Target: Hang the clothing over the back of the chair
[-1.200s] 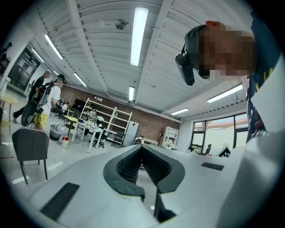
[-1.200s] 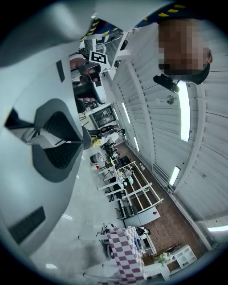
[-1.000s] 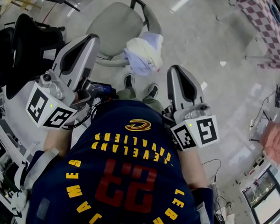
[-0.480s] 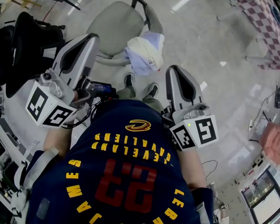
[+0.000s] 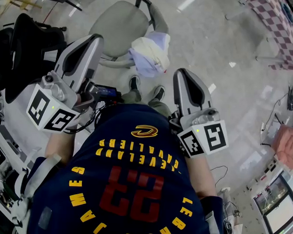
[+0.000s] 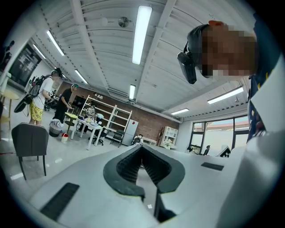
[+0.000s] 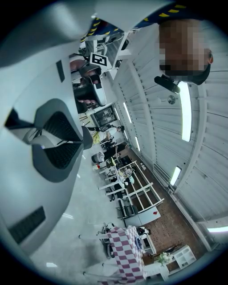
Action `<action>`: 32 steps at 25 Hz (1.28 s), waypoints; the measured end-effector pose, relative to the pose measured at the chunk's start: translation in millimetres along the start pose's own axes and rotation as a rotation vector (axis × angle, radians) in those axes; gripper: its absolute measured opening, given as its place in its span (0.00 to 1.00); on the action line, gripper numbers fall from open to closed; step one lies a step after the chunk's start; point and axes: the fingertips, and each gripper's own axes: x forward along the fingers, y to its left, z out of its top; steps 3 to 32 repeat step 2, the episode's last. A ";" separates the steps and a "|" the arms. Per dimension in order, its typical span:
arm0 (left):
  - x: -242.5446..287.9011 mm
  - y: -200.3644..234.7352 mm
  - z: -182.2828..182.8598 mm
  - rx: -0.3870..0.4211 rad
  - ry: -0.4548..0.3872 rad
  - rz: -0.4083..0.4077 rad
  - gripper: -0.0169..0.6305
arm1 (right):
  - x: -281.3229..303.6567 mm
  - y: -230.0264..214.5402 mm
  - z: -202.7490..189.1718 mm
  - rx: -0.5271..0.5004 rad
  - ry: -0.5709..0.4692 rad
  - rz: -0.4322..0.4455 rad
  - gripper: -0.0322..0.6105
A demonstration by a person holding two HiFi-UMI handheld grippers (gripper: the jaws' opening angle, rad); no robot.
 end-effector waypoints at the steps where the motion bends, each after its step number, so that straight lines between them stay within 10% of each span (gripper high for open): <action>1: 0.3 -0.3 -0.7 -0.001 0.001 0.000 0.03 | -0.5 -0.3 -0.3 0.000 0.000 0.000 0.08; 32: 0.6 -0.6 -1.5 -0.002 0.001 0.000 0.03 | -0.9 -0.7 -0.5 0.000 0.001 0.000 0.08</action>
